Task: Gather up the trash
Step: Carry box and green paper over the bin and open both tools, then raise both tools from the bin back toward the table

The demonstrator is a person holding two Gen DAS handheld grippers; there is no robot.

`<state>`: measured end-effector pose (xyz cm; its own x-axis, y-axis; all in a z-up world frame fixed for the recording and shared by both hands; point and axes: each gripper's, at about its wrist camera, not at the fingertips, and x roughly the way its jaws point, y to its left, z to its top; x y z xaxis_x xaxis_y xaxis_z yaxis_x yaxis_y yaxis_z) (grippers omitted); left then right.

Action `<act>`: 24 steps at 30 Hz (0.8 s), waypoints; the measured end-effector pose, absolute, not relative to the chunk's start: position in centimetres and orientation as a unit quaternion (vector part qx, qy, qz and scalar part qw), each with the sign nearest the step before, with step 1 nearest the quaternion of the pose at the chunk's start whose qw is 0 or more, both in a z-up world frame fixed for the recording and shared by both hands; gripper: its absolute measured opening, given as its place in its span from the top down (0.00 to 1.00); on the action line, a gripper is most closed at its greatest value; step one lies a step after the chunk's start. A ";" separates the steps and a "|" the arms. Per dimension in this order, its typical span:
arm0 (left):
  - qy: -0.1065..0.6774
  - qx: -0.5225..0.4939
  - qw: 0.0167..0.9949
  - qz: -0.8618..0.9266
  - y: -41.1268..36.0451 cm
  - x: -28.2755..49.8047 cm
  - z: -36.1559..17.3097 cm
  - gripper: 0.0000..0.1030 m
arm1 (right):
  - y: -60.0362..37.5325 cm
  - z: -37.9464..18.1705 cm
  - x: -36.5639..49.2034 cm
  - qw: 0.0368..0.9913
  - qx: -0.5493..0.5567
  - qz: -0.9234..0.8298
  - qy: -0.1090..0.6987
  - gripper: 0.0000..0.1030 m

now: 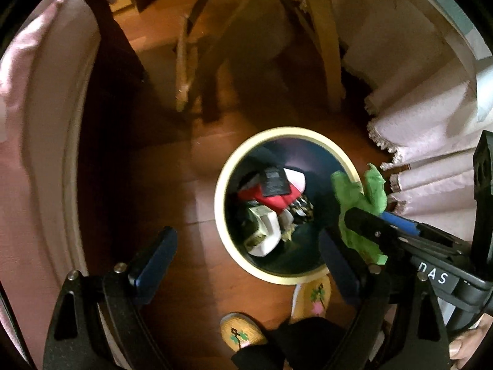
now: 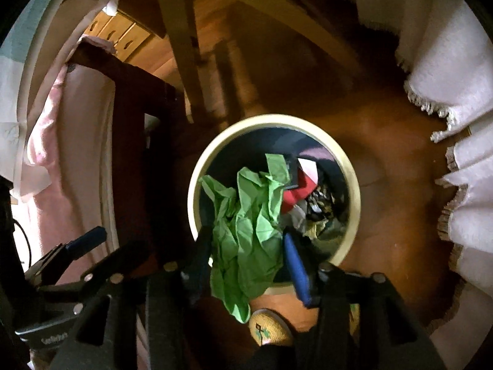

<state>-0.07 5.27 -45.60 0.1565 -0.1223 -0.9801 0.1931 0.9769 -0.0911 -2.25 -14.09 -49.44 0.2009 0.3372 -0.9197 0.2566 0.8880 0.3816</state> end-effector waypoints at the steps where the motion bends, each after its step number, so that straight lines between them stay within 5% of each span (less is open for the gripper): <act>1: 0.636 0.024 0.764 -0.102 5.5 0.0 -45.3 0.10 | -13.8 -49.2 -2.1 0.742 0.232 0.028 0.628 0.35; 4: 0.629 0.016 0.772 -0.087 6.6 0.3 -44.4 0.07 | -13.8 -48.6 -1.9 0.752 0.224 0.022 0.619 0.20; 14: 0.620 -0.007 0.782 -0.060 8.5 -0.2 -38.8 0.07 | -14.5 -43.5 -2.9 0.763 0.220 0.008 0.608 0.20; 24: 0.579 0.004 0.811 -0.083 8.4 -1.6 -24.1 0.07 | -14.2 -31.1 -5.7 0.778 0.238 0.007 0.582 0.20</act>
